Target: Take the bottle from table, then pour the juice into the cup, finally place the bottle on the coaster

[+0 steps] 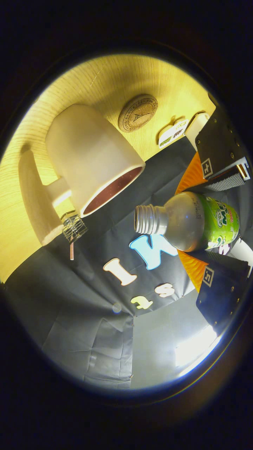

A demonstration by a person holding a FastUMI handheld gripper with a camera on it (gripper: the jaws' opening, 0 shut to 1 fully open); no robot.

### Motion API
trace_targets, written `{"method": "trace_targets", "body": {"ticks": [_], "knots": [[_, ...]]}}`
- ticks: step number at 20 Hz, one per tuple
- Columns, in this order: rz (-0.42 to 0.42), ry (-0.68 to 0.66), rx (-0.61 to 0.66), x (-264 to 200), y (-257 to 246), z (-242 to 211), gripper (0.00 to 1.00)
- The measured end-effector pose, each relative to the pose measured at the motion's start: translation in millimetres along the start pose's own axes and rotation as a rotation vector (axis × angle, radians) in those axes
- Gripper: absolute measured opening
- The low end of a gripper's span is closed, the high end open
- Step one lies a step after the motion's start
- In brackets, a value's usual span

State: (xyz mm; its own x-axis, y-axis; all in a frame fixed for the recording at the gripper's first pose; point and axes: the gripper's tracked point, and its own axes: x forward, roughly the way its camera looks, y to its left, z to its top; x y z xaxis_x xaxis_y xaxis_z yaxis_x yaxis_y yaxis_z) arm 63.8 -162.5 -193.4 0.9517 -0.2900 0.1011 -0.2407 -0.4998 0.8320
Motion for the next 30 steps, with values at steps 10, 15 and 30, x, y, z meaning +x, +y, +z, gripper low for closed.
{"method": "trace_targets", "body": {"ticks": [10,15,30], "knots": [[-0.121,0.028,-0.244,-4,-12,4,0.75],[-0.147,0.045,-0.354,-6,-6,9,0.75],[-0.251,0.085,-0.960,-19,26,3,0.76]]}}
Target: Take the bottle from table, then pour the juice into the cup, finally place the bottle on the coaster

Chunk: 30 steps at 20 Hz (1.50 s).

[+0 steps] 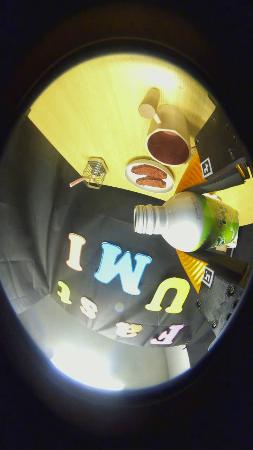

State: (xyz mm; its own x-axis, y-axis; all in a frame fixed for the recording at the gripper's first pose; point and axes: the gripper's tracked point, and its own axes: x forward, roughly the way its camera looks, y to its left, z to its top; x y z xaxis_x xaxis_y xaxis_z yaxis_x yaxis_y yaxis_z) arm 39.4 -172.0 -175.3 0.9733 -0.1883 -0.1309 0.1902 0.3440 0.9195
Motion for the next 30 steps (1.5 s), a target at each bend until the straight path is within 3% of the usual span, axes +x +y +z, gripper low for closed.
{"method": "trace_targets", "body": {"ticks": [3,10,13,22,25,30], "knots": [[0.011,0.014,-0.072,-3,12,-9,0.76],[-0.024,-0.003,-0.475,-8,33,-18,0.76],[-0.051,-0.040,-0.719,-2,39,-19,0.76],[-0.025,-0.072,-1.330,24,46,-49,0.76],[-0.012,-0.035,-1.432,37,34,-69,0.76],[0.001,-0.024,-1.385,52,20,-74,0.76]]}}
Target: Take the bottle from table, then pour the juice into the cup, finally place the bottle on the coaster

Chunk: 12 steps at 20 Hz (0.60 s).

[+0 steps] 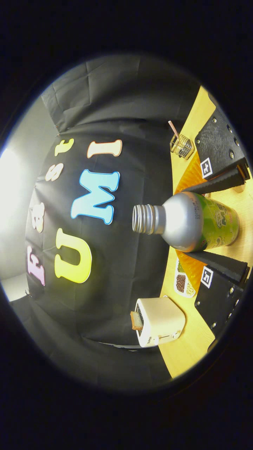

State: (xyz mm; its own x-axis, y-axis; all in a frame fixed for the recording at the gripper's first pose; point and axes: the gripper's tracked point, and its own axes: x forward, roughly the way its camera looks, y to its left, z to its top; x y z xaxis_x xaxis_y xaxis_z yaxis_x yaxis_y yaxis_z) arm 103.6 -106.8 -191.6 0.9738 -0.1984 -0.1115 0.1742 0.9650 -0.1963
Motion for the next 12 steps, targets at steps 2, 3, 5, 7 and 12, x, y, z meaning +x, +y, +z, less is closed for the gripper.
{"method": "trace_targets", "body": {"ticks": [2,3,5,7,12], "knots": [[0.000,0.007,0.040,8,-2,-10,0.76],[0.005,0.010,0.063,4,-1,-13,0.76],[0.004,0.020,0.117,13,-7,-26,0.76],[-0.004,0.029,0.167,19,-14,-36,0.76],[0.012,0.043,0.189,33,-10,-53,0.76]]}}
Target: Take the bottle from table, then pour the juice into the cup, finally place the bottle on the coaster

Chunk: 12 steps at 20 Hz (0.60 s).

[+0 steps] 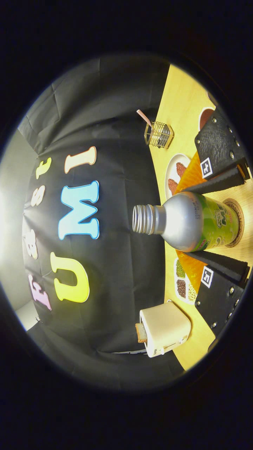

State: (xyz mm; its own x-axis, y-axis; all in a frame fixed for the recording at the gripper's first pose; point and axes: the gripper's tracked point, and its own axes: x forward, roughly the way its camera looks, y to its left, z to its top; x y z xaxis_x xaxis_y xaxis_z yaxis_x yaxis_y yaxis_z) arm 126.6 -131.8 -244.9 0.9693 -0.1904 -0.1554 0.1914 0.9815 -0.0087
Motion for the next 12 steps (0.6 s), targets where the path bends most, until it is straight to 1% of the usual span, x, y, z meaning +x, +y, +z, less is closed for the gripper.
{"method": "trace_targets", "body": {"ticks": [4,8,10,11,12], "knots": [[-0.002,0.014,-0.054,6,4,-10,0.76],[0.005,-0.007,-0.107,7,9,-10,0.76],[0.006,-0.002,-0.114,5,9,-10,0.77],[0.025,-0.012,-0.111,3,12,-6,0.79],[0.057,-0.030,-0.111,-1,19,1,0.85]]}}
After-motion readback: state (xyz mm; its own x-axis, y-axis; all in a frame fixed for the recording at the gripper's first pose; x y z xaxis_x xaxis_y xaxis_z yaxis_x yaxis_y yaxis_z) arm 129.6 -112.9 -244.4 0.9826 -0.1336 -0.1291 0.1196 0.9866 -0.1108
